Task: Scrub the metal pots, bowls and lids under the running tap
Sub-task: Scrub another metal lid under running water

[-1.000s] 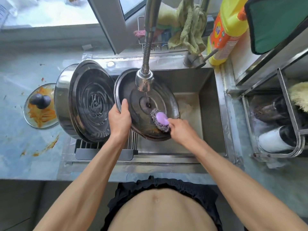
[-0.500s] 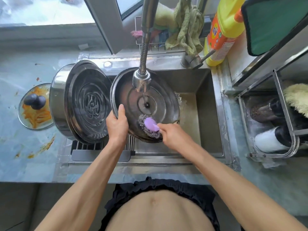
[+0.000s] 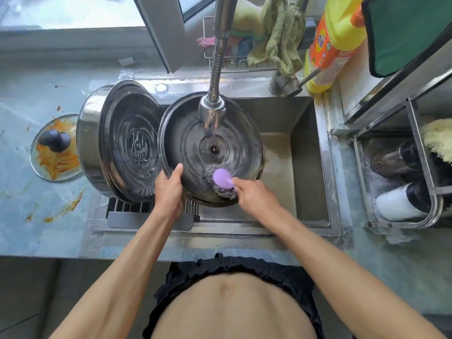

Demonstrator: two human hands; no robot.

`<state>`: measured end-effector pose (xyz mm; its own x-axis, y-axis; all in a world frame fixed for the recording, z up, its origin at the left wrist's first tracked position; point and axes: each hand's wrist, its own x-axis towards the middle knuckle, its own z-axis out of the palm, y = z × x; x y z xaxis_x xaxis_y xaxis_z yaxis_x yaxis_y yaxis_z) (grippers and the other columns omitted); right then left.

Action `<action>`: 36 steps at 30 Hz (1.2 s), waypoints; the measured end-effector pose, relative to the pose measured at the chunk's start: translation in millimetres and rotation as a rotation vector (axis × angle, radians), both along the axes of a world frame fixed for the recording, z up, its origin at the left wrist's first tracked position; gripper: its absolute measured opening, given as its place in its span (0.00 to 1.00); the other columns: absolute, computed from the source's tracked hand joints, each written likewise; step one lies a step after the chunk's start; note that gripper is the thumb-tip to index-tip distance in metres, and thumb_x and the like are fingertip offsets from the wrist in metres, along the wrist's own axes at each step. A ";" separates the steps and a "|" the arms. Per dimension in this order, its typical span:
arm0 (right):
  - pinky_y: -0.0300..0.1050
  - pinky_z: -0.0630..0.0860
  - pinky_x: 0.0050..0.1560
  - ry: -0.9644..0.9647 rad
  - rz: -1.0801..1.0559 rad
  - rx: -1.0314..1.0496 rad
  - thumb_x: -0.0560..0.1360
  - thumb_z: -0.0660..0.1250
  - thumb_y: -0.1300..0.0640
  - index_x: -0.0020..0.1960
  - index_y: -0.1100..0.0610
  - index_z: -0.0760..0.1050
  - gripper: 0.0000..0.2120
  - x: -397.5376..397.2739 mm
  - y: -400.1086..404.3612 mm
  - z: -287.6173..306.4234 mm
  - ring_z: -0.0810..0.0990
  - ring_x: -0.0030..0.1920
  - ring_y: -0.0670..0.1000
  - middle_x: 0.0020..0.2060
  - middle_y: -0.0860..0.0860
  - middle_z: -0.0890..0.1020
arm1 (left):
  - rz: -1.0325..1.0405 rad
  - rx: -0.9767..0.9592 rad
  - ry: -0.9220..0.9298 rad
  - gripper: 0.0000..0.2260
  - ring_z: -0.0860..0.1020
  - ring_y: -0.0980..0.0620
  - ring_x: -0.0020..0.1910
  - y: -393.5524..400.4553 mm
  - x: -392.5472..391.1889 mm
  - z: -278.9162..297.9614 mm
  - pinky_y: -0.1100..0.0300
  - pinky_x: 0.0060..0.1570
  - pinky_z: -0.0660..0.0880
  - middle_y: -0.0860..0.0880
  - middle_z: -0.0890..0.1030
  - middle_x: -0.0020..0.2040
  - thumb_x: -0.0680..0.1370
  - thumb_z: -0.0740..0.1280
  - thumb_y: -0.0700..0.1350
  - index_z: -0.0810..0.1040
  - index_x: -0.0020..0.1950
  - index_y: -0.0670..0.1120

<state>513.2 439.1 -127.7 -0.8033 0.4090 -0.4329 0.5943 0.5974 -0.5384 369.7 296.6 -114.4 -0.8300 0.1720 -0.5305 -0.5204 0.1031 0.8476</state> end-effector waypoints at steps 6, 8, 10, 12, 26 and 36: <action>0.49 0.69 0.39 -0.069 -0.101 0.219 0.80 0.56 0.59 0.60 0.52 0.73 0.12 14.2 30.2 -2.4 0.79 0.46 0.63 0.46 0.59 0.80 | -0.017 0.074 -0.058 0.10 0.82 0.42 0.62 -1.9 6.3 8.1 0.41 0.66 0.76 0.42 0.84 0.61 0.84 0.65 0.41 0.79 0.64 0.43; 0.52 0.75 0.39 0.029 -0.097 0.174 0.80 0.56 0.59 0.63 0.50 0.73 0.14 7.0 12.1 2.1 0.80 0.44 0.64 0.44 0.59 0.81 | 0.008 0.113 -0.069 0.12 0.83 0.43 0.59 10.4 8.3 11.1 0.43 0.62 0.79 0.42 0.85 0.58 0.85 0.64 0.43 0.77 0.67 0.40; 0.55 0.79 0.38 0.147 -0.037 0.096 0.80 0.56 0.57 0.65 0.46 0.73 0.16 1.1 -10.3 6.8 0.80 0.40 0.63 0.40 0.58 0.82 | 0.008 0.116 -0.063 0.10 0.85 0.43 0.55 21.5 6.7 13.1 0.42 0.59 0.81 0.44 0.86 0.54 0.85 0.63 0.45 0.78 0.63 0.42; 0.55 0.79 0.39 0.186 -0.040 0.075 0.80 0.57 0.54 0.65 0.44 0.72 0.16 1.3 -11.5 10.0 0.80 0.40 0.63 0.41 0.58 0.83 | 0.002 0.134 -0.060 0.10 0.85 0.44 0.53 25.3 4.8 15.3 0.43 0.56 0.82 0.45 0.86 0.53 0.85 0.63 0.47 0.78 0.62 0.44; 0.54 0.75 0.45 0.034 -0.177 0.246 0.79 0.58 0.56 0.61 0.49 0.75 0.13 14.5 27.7 2.8 0.80 0.50 0.65 0.50 0.60 0.83 | 0.003 0.291 -0.176 0.14 0.84 0.44 0.59 21.8 0.5 17.1 0.42 0.61 0.79 0.41 0.84 0.61 0.87 0.59 0.46 0.77 0.67 0.40; 0.53 0.75 0.48 -0.063 -0.162 0.257 0.79 0.58 0.58 0.68 0.47 0.72 0.19 19.5 23.9 7.7 0.79 0.53 0.64 0.52 0.60 0.82 | -0.036 0.263 -0.257 0.17 0.83 0.42 0.60 22.5 -1.5 16.9 0.42 0.62 0.79 0.39 0.83 0.62 0.87 0.59 0.47 0.75 0.69 0.37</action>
<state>532.6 463.0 -119.9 -0.6935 0.6323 -0.3454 0.7204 0.6037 -0.3414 368.2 319.1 -97.5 -0.6664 0.3567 -0.6547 -0.7197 -0.0785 0.6898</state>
